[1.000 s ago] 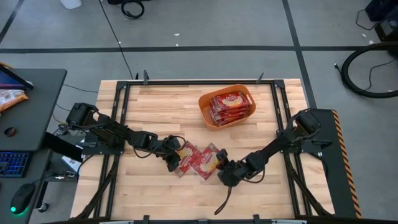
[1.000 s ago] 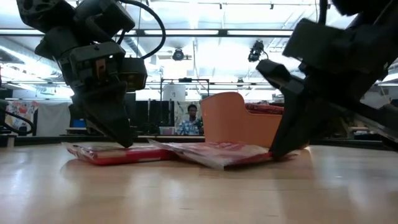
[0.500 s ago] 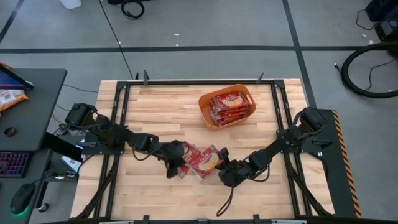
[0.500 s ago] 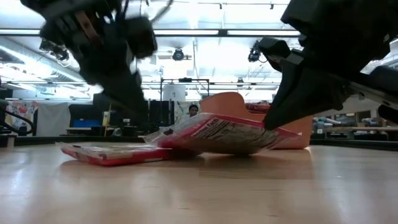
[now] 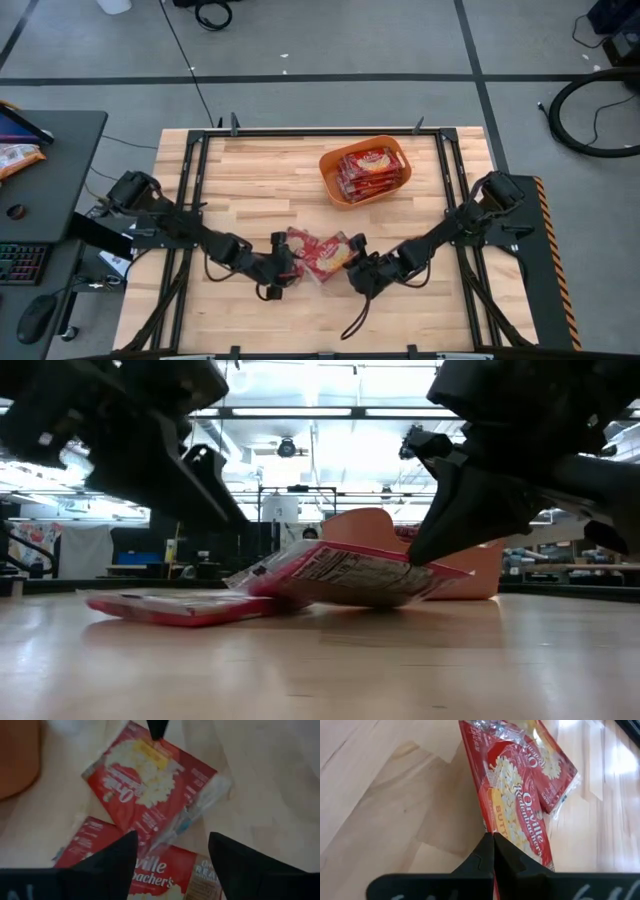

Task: Sort popcorn bags into baskets
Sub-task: Put the popcorn pack into the orange bin

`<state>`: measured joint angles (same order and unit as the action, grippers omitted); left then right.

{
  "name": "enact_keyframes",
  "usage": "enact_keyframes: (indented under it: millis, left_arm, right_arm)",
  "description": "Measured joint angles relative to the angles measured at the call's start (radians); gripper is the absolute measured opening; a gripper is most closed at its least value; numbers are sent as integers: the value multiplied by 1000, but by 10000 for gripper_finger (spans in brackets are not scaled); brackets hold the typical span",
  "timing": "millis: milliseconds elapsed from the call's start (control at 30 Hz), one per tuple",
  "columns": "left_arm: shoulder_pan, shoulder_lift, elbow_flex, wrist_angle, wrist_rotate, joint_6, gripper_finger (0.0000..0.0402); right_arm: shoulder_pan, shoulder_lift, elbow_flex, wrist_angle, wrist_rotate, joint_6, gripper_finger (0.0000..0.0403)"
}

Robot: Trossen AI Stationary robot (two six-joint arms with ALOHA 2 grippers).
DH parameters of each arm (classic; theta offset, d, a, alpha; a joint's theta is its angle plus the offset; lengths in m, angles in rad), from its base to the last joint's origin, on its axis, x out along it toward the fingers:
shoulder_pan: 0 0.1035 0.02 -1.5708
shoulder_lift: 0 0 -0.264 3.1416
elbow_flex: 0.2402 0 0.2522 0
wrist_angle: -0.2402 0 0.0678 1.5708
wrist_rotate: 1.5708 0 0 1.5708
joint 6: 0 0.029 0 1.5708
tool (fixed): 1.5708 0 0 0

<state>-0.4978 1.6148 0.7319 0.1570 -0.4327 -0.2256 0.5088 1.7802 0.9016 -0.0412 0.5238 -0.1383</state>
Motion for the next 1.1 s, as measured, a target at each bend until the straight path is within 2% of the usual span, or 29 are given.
enact_keyframes:
  millis: [167,367,467,567,767,867,933,1100]
  left_arm:
    - [0,82,33,4,-13,44,246]
    - [0,175,109,1,-43,187,232]
    - [0,200,136,-3,-94,212,223]
    - [5,202,159,-37,-107,212,200]
    - [8,203,173,-80,-80,211,126]
    - [-1,203,173,-81,-81,212,107]
    - [-5,203,178,-95,-84,211,105]
    - [12,203,259,-261,-84,156,127]
  right_arm:
    - [-16,0,0,15,-22,38,2]
    - [-32,0,1,32,-49,69,2]
    - [-35,0,1,44,-71,96,2]
    - [-35,0,1,54,-80,103,3]
    - [-35,0,1,63,-80,89,15]
    - [-33,0,1,63,-77,87,26]
    - [-31,0,1,60,-76,87,35]
    - [-34,0,1,31,-40,105,66]
